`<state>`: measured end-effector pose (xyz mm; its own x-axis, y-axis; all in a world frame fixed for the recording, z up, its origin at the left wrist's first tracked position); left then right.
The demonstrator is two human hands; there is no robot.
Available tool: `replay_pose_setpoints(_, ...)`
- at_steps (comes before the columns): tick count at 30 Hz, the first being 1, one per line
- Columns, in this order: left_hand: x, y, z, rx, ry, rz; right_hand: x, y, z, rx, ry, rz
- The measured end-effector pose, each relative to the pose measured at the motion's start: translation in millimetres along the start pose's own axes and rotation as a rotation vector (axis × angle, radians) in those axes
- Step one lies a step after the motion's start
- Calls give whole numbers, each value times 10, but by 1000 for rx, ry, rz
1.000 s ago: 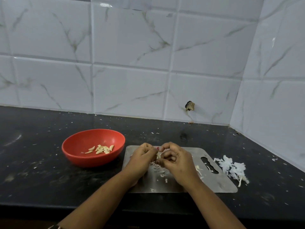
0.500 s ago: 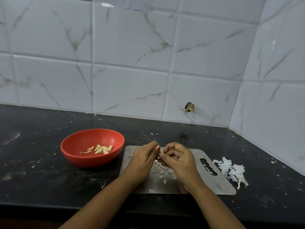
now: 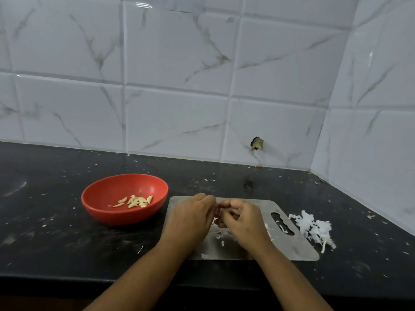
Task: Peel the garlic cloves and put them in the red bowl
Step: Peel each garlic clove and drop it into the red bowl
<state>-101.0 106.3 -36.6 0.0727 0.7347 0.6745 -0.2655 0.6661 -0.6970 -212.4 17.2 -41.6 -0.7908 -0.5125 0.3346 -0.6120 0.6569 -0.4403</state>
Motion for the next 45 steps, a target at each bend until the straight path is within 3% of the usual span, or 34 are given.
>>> replay_pose_setpoints(4,-19,12,-1,-49,-37,9,0,10,-2,75,122,-1)
replay_pose_setpoints(15,-62,10,14,60,27,-115,26,33,-52,121,161,-10)
replay_pose_setpoints(24,-65,23,-4,90,176,17,5,12,-38,150,165,14)
replay_pose_setpoints(35,-62,-7,-42,404,681,-91,-30,16,-30,234,238,92)
replay_pose_setpoints(45,-16,-18,0,579,1066,-119,51,-43,38,107,211,194)
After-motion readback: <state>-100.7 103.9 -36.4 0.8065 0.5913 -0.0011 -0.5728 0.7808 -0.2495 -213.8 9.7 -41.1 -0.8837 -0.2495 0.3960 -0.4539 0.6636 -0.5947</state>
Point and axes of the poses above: each hand's wrist, its own y-axis away from the middle knuckle, its own x-axis out of the back of the hand, z = x × y, the point moved 1 cm from there along -y, towards the middle knuckle, and after that the axes turned 2 degrees about z, right-handed, at the moved point
